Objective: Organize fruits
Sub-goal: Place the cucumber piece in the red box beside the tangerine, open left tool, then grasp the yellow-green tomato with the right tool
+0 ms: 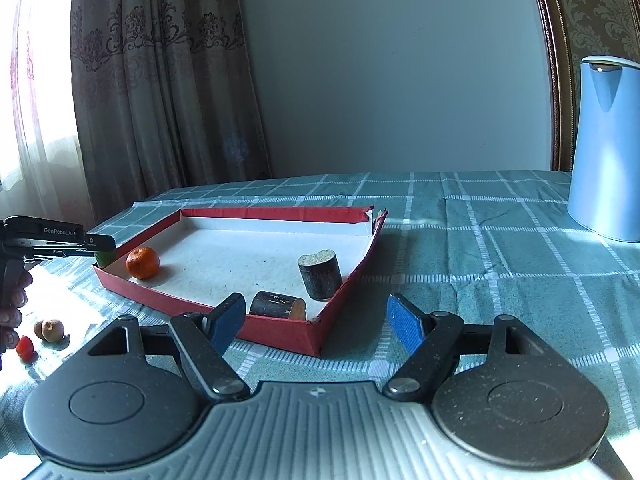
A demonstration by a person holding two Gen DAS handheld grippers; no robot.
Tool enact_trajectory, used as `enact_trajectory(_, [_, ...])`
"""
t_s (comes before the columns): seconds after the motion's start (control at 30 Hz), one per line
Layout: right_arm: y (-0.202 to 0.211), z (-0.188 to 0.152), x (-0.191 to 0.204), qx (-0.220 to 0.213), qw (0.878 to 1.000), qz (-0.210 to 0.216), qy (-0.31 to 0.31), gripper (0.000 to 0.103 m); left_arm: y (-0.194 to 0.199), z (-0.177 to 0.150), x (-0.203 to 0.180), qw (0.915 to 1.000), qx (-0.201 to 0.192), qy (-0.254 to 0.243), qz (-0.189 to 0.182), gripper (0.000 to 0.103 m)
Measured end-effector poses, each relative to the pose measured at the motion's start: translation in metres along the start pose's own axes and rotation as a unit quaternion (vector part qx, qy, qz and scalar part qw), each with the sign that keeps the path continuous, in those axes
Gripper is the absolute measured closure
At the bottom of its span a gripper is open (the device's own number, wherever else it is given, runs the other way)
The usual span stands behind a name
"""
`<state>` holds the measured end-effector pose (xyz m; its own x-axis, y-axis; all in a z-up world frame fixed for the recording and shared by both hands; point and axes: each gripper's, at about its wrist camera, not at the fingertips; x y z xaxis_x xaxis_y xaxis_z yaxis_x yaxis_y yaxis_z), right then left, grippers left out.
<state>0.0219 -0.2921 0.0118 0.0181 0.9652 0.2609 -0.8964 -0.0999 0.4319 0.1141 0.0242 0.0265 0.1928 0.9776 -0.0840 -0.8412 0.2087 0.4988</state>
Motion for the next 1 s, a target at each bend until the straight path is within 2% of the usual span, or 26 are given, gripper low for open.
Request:
enact_trajectory(0.1, [0.000, 0.000, 0.000, 0.000, 1.000, 0.002, 0.000, 0.025, 0.005, -0.003, 0.000, 0.9999, -0.010, 0.001, 0.005, 0.066])
enact_trajectory(0.2, [0.000, -0.001, 0.000, -0.001, 1.000, 0.002, 0.000, 0.025, 0.024, -0.004, -0.003, 0.9996, -0.027, 0.003, -0.011, 0.061])
enact_trajectory(0.27, [0.001, -0.001, 0.000, -0.001, 1.000, 0.003, 0.000, 0.025, 0.045, -0.009, -0.008, 0.9989, -0.044, -0.007, -0.012, 0.048])
enact_trajectory(0.33, [0.001, -0.001, 0.000, -0.001, 1.000, 0.004, 0.001, 0.025, 0.064, -0.019, -0.014, 0.9985, -0.051, -0.019, -0.001, 0.011])
enact_trajectory(0.37, [0.001, -0.002, 0.000, -0.002, 1.000, 0.004, 0.001, 0.025, 0.075, -0.027, -0.018, 0.9978, -0.060, -0.027, 0.004, 0.007])
enact_trajectory(0.43, [0.000, -0.002, 0.000, -0.002, 1.000, 0.007, 0.000, 0.025, 0.091, -0.041, -0.024, 0.9967, -0.067, -0.046, 0.003, 0.006])
enact_trajectory(0.53, [0.001, -0.004, 0.002, -0.001, 1.000, 0.024, -0.002, 0.025, 0.103, -0.062, -0.033, 0.9967, -0.051, -0.062, 0.001, 0.001])
enact_trajectory(0.67, [0.008, -0.007, 0.019, -0.015, 0.998, 0.059, 0.019, 0.025, 0.103, -0.088, -0.052, 0.9918, -0.048, -0.115, 0.030, 0.000])
enact_trajectory(0.73, [0.010, -0.010, 0.031, -0.009, 0.996, 0.082, 0.024, 0.025, 0.104, -0.090, -0.055, 0.9905, -0.050, -0.123, 0.033, 0.000])
enact_trajectory(0.83, [0.010, -0.014, 0.052, 0.005, 0.993, 0.114, 0.041, 0.025, 0.101, -0.091, -0.050, 0.9924, -0.045, -0.111, 0.029, 0.000])
enact_trajectory(1.0, [-0.001, -0.029, 0.093, 0.042, 0.986, 0.129, 0.099, 0.025, 0.101, -0.090, -0.029, 0.9964, -0.035, -0.043, 0.063, 0.000])
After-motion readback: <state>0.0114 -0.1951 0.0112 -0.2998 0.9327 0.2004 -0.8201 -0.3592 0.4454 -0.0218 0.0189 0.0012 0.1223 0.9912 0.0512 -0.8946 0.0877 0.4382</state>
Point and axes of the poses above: each gripper's, at about its wrist camera, not at the fingertips, and y roughly against the way its jaws point, x to its left, z to its top, and after that the axes turned 8 degrees about -y, right-handed
